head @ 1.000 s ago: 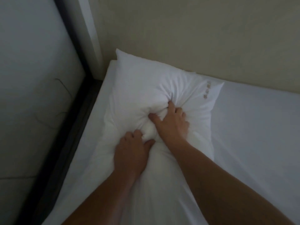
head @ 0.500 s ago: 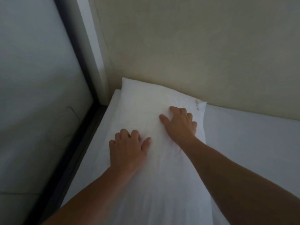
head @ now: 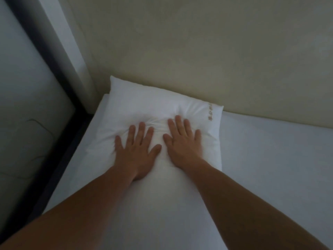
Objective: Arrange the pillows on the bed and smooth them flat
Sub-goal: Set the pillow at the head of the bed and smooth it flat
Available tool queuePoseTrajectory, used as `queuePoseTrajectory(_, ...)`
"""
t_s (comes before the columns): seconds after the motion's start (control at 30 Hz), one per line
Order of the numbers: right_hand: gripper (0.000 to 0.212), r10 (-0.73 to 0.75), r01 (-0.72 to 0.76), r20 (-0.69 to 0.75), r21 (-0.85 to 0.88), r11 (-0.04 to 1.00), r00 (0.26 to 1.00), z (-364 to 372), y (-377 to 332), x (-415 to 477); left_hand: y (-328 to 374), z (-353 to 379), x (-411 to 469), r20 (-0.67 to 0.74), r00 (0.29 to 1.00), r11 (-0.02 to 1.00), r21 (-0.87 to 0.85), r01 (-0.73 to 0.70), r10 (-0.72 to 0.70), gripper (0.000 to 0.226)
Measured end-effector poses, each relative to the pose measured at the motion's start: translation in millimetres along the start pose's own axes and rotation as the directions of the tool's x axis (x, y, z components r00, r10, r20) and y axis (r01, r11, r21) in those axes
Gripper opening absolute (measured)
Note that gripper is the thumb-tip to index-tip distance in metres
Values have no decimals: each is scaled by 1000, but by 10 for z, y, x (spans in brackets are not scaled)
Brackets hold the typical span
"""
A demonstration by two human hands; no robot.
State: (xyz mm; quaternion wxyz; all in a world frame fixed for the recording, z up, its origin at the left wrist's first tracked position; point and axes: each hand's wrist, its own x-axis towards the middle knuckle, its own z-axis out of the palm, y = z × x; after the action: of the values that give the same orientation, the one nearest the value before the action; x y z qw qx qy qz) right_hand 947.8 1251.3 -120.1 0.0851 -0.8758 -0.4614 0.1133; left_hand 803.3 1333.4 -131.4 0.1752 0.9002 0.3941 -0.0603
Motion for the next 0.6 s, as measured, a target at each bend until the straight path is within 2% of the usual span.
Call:
queuePoseTrajectory(0.13, 61, 280, -284, 69, 65, 957, 958, -119, 277, -142, -34, 5, -27, 49, 999, 1000, -31, -3, 5, 71)
queuePoseTrajectory(0.2, 60, 335, -338, 52, 58, 939, 941, -241, 316, -294, 4, -61, -93, 76, 997, 999, -38, 8, -5, 70)
queuePoseTrajectory(0.27, 59, 276, -273, -50, 60, 960, 960, -329, 200, -482, 28, -196, -155, 35, 999, 999, -49, 10, -9, 68)
queuePoseTrajectory(0.3, 59, 202, -195, -97, 77, 978, 975, -364, 87, -569, 61, -277, -189, -45, 999, 998, -59, -5, 2, 66)
queuePoseTrajectory(0.37, 58, 45, -30, -120, 121, 992, 992, -373, -162, -732, 168, -395, -276, -239, 966, 991, -59, -116, 99, 64)
queuePoseTrajectory(0.4, 57, -7, 20, -102, 121, 992, 995, -336, -256, -800, 212, -412, -311, -275, 946, 982, -27, -186, 171, 63)
queuePoseTrajectory(0.47, 57, 11, -5, -55, 102, 995, 998, -258, -285, -887, 142, -354, -371, -173, 958, 974, 34, -225, 228, 62)
queuePoseTrajectory(0.53, 60, 201, -197, -27, 105, 975, 979, -276, -114, -900, -112, -257, -433, 6, 996, 995, 36, -88, 88, 65)
queuePoseTrajectory(0.6, 63, 440, -436, 19, 171, 883, 898, -345, 106, -931, -394, -221, -525, 122, 991, 998, 29, 47, -50, 68)
